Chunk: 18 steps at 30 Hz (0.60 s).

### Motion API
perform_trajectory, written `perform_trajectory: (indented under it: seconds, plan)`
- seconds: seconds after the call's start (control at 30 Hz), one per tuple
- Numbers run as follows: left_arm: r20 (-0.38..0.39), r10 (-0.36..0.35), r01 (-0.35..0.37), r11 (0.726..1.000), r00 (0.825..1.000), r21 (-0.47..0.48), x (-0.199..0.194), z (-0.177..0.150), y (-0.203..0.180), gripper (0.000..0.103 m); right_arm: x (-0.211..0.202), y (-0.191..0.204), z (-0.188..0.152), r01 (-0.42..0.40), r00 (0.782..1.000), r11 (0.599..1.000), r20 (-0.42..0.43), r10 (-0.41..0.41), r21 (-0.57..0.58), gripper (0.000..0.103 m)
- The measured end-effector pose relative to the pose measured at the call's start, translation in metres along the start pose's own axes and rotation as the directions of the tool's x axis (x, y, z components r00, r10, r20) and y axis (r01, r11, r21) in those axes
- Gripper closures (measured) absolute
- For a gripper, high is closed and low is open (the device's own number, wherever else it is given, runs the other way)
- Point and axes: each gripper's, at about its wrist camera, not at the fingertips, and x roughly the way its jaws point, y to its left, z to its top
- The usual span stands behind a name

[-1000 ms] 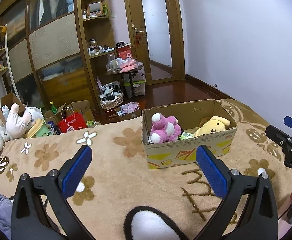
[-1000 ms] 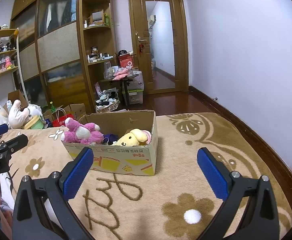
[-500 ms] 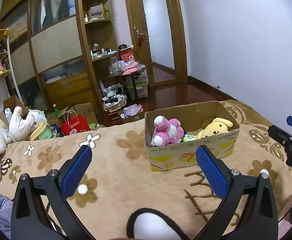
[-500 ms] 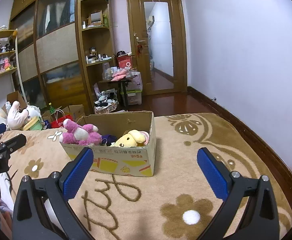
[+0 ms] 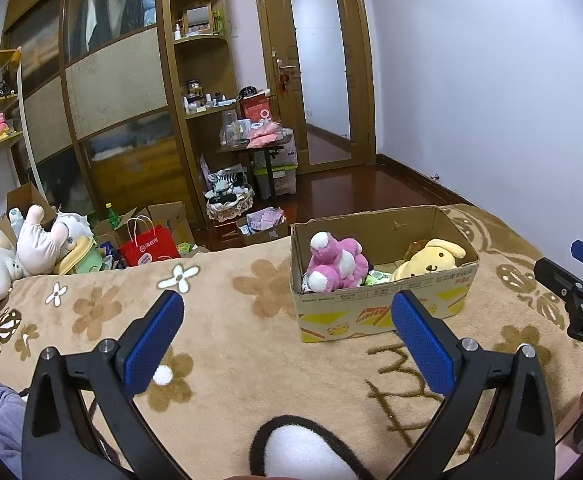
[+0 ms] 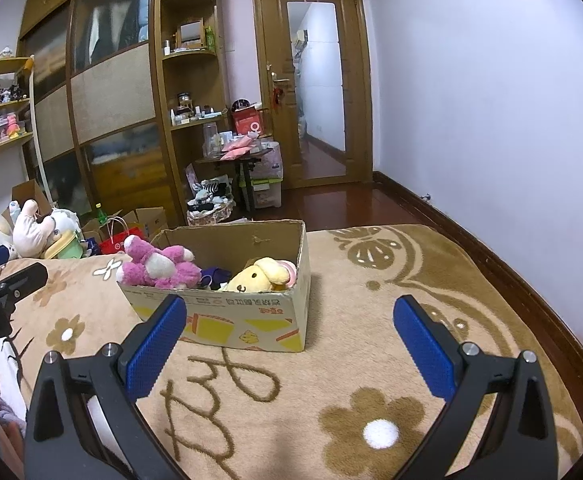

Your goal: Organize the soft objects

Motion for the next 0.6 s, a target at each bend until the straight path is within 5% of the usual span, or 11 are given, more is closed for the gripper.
perform_trajectory:
  seconds: [0.6]
  plan:
    - [-0.005, -0.005, 0.005, 1.0, 1.0, 0.007, 0.0008, 0.001, -0.0004, 0.001, 0.0001, -0.0001, 0.0008, 0.0, 1.0, 1.0, 0.0, 0.0, -0.002, 0.0]
